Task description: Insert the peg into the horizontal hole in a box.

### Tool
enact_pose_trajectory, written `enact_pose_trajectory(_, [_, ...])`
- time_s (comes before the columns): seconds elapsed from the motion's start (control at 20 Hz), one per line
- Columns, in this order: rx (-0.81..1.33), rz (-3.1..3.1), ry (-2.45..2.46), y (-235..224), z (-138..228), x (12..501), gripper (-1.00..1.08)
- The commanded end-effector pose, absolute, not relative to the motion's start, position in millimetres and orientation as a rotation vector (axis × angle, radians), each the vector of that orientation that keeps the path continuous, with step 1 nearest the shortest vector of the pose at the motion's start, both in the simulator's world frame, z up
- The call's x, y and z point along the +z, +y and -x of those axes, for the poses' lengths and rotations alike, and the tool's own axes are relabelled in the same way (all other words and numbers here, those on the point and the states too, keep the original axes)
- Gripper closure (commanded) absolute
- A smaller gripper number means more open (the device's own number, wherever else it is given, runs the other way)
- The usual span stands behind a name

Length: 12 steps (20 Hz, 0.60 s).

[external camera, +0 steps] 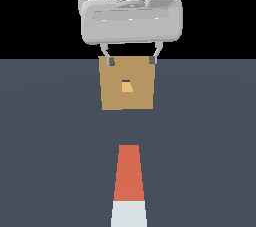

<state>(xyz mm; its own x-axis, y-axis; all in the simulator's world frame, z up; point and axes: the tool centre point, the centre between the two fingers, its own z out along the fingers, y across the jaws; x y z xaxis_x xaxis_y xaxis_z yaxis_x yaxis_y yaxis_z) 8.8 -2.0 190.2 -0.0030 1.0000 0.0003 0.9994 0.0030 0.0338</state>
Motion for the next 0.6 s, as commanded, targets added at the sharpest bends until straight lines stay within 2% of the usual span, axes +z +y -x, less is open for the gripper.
enact_pose_trajectory(0.0, [0.038,-2.201,2.208,-2,-9,190,-0.92])
enact_pose_trajectory(0.25, [0.036,-2.202,2.208,-12,-8,185,-0.92])
enact_pose_trajectory(0.55, [0.030,-2.207,2.208,-48,-6,167,-0.92])
